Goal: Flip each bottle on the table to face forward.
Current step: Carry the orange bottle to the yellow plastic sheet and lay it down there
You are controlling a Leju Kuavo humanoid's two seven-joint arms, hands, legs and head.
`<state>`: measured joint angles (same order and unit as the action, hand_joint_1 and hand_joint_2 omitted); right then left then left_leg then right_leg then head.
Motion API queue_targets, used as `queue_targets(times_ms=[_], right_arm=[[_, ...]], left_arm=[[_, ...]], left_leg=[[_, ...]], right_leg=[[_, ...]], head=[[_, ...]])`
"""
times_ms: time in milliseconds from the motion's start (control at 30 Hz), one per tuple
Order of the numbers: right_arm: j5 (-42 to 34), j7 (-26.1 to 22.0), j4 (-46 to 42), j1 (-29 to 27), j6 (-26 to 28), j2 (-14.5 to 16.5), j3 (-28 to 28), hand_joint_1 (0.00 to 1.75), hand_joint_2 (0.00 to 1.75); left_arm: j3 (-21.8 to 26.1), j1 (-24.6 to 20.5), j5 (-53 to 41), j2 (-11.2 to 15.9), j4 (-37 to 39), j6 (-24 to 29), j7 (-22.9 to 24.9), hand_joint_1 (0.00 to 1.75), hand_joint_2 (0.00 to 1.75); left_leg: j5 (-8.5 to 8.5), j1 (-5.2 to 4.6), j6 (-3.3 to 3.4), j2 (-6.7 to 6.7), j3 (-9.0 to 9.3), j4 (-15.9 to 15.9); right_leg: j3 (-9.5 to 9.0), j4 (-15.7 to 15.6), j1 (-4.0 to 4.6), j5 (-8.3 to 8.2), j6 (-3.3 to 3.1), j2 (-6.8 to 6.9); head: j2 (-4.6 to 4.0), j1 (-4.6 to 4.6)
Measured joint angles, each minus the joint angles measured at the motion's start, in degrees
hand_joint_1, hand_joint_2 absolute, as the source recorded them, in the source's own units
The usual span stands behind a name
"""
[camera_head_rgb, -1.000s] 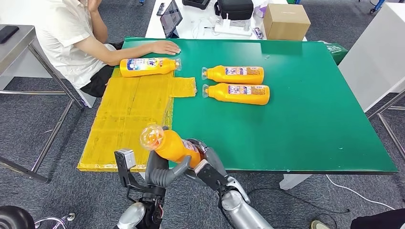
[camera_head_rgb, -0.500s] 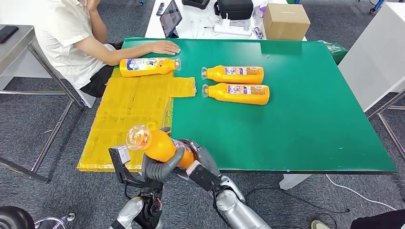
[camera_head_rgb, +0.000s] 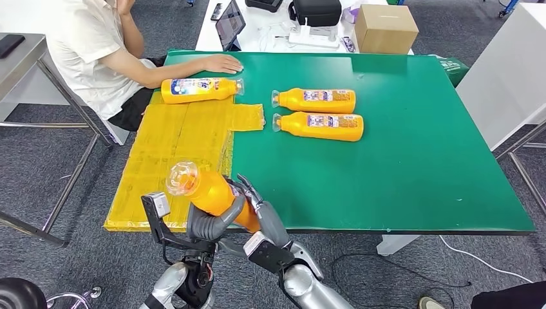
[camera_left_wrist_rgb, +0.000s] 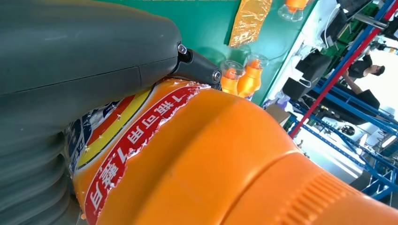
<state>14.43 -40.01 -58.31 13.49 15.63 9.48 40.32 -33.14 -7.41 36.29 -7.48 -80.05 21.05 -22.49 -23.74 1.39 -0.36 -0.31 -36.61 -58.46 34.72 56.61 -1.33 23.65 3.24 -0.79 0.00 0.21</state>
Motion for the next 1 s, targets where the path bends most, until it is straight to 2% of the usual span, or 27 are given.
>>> queue_targets(times_ms=[133, 267, 333, 433, 500, 567, 633, 767, 1000], right_arm=[[-0.3, 0.0, -2.0, -0.5, 1.8, -0.4, 1.0, 0.0, 0.0], [-1.9, -0.1, -8.5, -1.9, 9.8, -2.1, 4.5, 0.0, 0.0], [-2.0, -0.1, -12.3, -2.2, 14.1, -3.4, 6.9, 0.0, 0.0], [-0.6, -0.1, -16.8, -2.5, 20.7, -5.3, 9.0, 0.0, 0.0], [1.8, -0.1, -19.3, -3.2, 23.3, -6.2, 9.0, 0.0, 0.0], [5.4, -0.1, -21.9, -4.5, 24.1, -6.4, 7.3, 0.0, 0.0], [8.1, -0.1, -24.1, -5.8, 24.2, -6.1, 4.7, 0.0, 0.0], [9.1, -0.1, -26.6, -7.0, 24.4, -5.8, 1.7, 0.0, 0.0], [9.2, -0.1, -28.2, -7.8, 24.5, -5.6, 0.0, 0.0, 0.0]], left_arm=[[0.5, 0.0, 0.1, 0.2, -0.4, 0.6, -0.4, 1.75, 1.75], [3.0, -0.1, 0.2, 0.7, -1.5, 2.9, -1.3, 1.75, 1.75], [5.0, -0.6, -2.1, 1.2, -1.9, 5.8, -2.8, 1.75, 1.75], [8.6, -2.0, -10.9, 2.2, -1.9, 13.3, -7.1, 1.75, 1.75], [12.1, -2.9, -22.1, 2.6, -1.4, 17.2, -10.3, 1.75, 1.75], [17.1, -3.7, -35.7, 2.2, -0.5, 18.5, -11.9, 1.75, 1.75], [22.0, -4.2, -44.1, 1.6, 0.4, 18.9, -12.2, 1.75, 1.75], [27.2, -4.5, -45.5, 0.9, 1.5, 19.1, -12.2, 1.75, 1.75], [30.0, -4.6, -45.4, 0.2, 2.6, 19.1, -12.2, 1.75, 1.75]], left_leg=[[0.0, 0.0, 0.0, 0.01, -0.01, 0.0], [0.0, 0.0, 0.0, 0.01, -0.03, 0.0], [0.0, 0.01, 0.0, 0.01, -0.03, 0.0], [0.01, 0.02, -0.01, 0.01, -0.03, 0.0], [0.03, 0.02, 0.0, 0.0, -0.03, 0.0], [0.06, 0.02, 0.01, -0.01, -0.03, 0.0], [0.05, 0.01, 0.02, 0.03, -0.03, 0.0], [0.05, 0.0, 0.02, 0.04, -0.04, 0.0], [0.05, 0.01, 0.02, 0.04, -0.05, 0.0]], right_leg=[[0.0, 0.0, 0.0, 0.0, 0.0, 0.0], [0.04, 0.0, 0.0, 0.0, 0.0, 0.0], [0.07, 0.0, 0.01, 0.0, 0.0, -0.01], [0.08, 0.0, 0.01, 0.0, 0.0, -0.01], [0.07, 0.0, 0.02, 0.0, 0.0, 0.0], [0.05, 0.0, 0.01, 0.0, 0.0, 0.02], [0.06, 0.0, 0.0, -0.01, -0.01, 0.0], [0.1, 0.0, 0.0, -0.01, -0.01, 0.0], [0.09, 0.0, 0.0, -0.01, -0.01, 0.0]], head=[[0.0, 0.01], [0.0, 0.01], [0.0, 0.01], [0.0, 0.01], [0.0, 0.02], [0.0, 0.03], [0.0, 0.01], [0.0, 0.03], [0.0, 0.01]])
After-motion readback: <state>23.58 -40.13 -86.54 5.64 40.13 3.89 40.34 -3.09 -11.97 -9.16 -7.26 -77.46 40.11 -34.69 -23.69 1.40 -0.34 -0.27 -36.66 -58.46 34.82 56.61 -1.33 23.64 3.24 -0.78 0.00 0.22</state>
